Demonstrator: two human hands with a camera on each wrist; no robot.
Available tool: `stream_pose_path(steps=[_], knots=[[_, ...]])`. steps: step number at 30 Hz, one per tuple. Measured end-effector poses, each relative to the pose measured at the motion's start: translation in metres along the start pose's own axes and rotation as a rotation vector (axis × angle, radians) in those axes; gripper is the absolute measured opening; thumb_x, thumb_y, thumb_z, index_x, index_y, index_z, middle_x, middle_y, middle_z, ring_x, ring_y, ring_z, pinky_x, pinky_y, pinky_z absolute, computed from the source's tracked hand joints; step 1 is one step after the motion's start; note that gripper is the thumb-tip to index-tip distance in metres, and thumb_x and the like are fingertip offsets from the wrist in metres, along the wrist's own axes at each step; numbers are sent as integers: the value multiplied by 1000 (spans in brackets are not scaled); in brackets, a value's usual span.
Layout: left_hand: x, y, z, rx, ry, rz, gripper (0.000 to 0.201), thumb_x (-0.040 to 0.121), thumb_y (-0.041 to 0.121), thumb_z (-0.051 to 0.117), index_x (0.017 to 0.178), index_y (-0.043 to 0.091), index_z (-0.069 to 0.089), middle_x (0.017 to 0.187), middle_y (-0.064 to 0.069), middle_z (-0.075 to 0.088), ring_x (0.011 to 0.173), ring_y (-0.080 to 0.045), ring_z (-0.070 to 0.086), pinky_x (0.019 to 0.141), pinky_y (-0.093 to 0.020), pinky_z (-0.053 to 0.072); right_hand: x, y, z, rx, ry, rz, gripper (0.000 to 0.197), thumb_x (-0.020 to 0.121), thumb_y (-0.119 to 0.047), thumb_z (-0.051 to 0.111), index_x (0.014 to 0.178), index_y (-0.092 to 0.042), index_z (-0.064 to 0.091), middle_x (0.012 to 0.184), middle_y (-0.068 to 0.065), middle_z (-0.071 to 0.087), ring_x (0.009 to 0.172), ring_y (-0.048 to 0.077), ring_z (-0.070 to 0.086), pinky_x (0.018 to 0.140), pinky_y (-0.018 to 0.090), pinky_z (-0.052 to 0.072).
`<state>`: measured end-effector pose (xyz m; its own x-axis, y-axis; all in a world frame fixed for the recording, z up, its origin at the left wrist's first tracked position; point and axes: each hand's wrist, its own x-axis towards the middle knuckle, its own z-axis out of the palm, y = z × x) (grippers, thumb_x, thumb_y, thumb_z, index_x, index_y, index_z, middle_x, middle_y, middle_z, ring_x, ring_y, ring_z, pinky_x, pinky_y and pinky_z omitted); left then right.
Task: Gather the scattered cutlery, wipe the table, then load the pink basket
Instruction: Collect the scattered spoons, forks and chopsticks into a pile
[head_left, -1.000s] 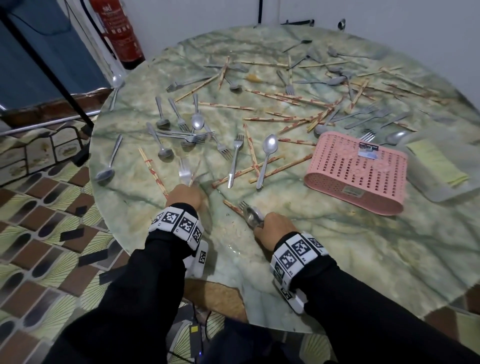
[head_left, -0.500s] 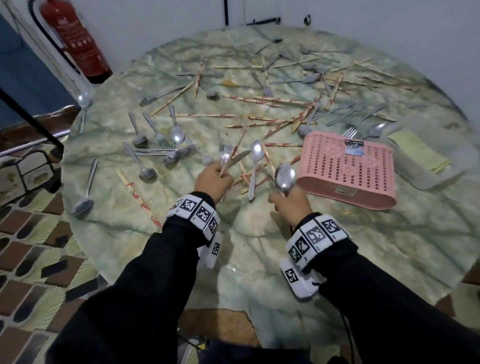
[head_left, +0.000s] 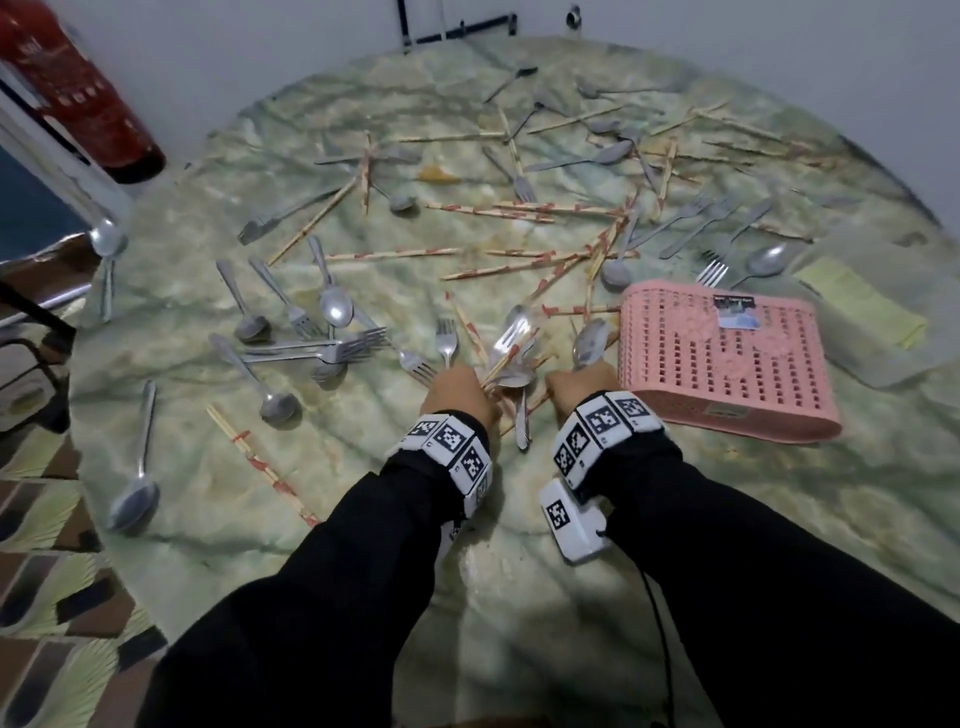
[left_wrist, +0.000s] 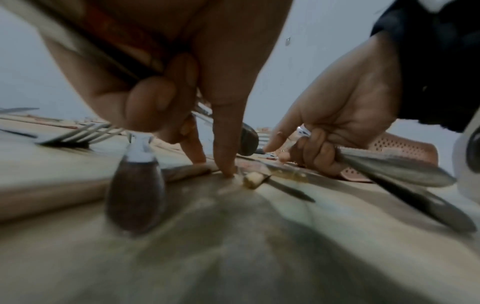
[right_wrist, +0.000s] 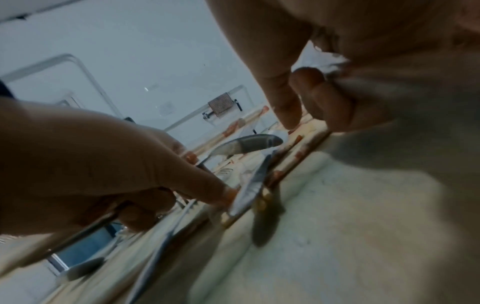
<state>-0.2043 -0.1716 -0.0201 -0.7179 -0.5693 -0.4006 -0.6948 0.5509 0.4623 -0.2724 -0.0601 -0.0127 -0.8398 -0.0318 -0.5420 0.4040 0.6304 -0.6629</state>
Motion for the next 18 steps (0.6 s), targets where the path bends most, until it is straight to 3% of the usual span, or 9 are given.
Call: stream_pose_path(steps=[4, 9, 12, 15, 18], knots=[[4, -3, -2, 59, -32, 22, 19, 83, 19, 66, 93, 4, 62, 94, -12, 64, 88, -28, 63, 82, -38, 54, 1, 3, 6, -49, 5, -11, 28, 83, -23, 63, 98, 1, 59, 86, 11, 57, 69, 22, 52, 54, 25, 36], [3, -2, -6, 126, -108, 70, 16, 85, 15, 60, 96, 4, 60, 93, -11, 64, 86, -27, 63, 78, -34, 54, -1, 0, 8, -96, 40, -46, 31, 83, -20, 65, 103, 3, 60, 101, 16, 65, 77, 22, 53, 63, 24, 37], [-3, 1, -8, 216, -131, 101, 16, 86, 14, 59, 98, 3, 58, 90, -10, 62, 90, -27, 62, 80, -34, 53, -5, 0, 2, -118, 37, -68, 23, 84, -19, 61, 96, 0, 61, 85, 12, 60, 73, 23, 54, 61, 26, 37], [-7, 1, -12, 283, -175, 117, 15, 85, 16, 61, 94, 5, 57, 89, -9, 60, 92, -27, 62, 80, -33, 52, -12, 4, -2, -135, 30, -69, 20, 84, -22, 58, 90, -3, 61, 79, 12, 59, 68, 25, 54, 57, 25, 37], [-9, 2, -19, 282, -188, 123, 11, 86, 16, 60, 90, 7, 55, 94, -11, 61, 92, -28, 61, 81, -33, 52, -17, 6, -5, -136, 8, -65, 20, 83, -25, 58, 85, -5, 60, 74, 10, 58, 63, 24, 52, 46, 23, 31]])
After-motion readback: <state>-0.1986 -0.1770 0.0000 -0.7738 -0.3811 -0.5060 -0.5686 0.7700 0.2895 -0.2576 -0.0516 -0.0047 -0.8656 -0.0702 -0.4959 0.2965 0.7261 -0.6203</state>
